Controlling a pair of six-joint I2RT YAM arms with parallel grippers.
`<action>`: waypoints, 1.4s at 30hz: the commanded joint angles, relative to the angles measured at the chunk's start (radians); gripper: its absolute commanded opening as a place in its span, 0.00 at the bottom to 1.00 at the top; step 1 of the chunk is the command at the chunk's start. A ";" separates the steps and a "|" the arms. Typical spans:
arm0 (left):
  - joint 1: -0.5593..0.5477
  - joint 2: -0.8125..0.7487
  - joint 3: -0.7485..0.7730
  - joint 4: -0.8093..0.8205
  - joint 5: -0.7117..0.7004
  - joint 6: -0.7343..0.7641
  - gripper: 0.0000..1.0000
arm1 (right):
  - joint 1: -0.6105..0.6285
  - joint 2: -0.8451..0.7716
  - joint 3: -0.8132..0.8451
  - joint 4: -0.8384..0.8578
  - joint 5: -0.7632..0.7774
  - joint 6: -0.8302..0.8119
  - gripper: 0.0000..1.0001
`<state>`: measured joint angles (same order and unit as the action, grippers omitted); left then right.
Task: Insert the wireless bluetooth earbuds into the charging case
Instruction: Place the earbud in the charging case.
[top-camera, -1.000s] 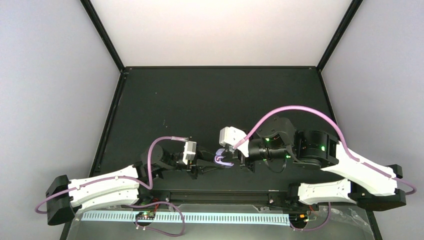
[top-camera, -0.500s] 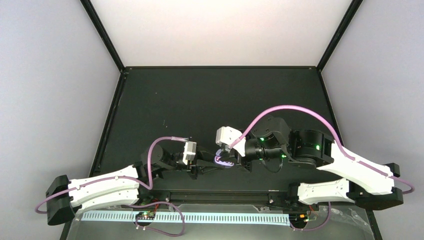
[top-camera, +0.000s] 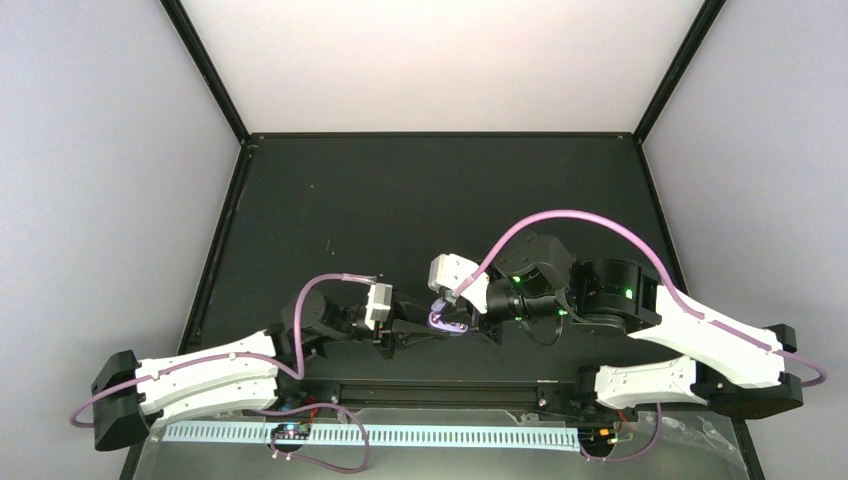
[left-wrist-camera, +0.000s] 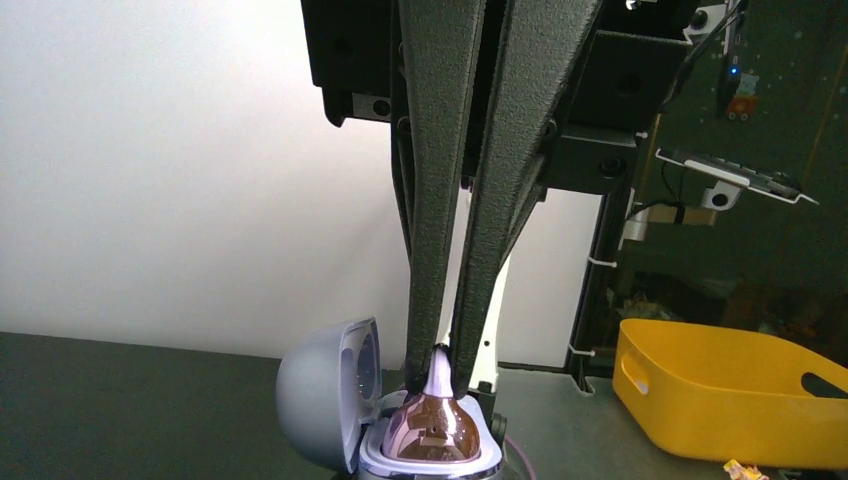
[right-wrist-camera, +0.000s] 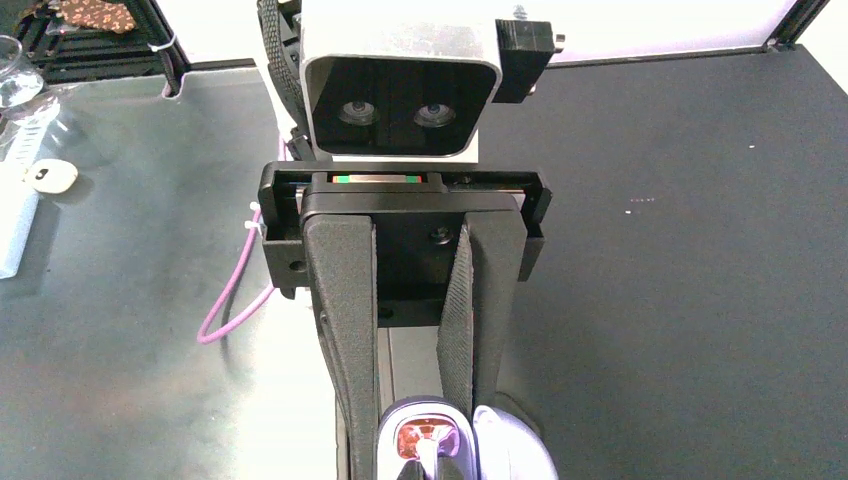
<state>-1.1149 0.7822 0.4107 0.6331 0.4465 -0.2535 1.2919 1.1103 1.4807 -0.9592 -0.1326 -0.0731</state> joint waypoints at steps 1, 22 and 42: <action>0.000 -0.023 0.033 0.017 -0.011 0.016 0.02 | 0.006 0.001 0.013 -0.018 0.012 0.016 0.01; 0.000 -0.075 0.001 0.057 -0.119 0.013 0.01 | 0.007 -0.003 -0.044 0.143 0.006 0.151 0.01; 0.000 -0.110 -0.020 0.110 -0.201 0.014 0.02 | 0.007 -0.030 -0.104 0.223 0.061 0.228 0.05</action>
<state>-1.1149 0.6891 0.3771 0.6727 0.2871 -0.2443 1.2907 1.0924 1.4006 -0.7387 -0.0654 0.1375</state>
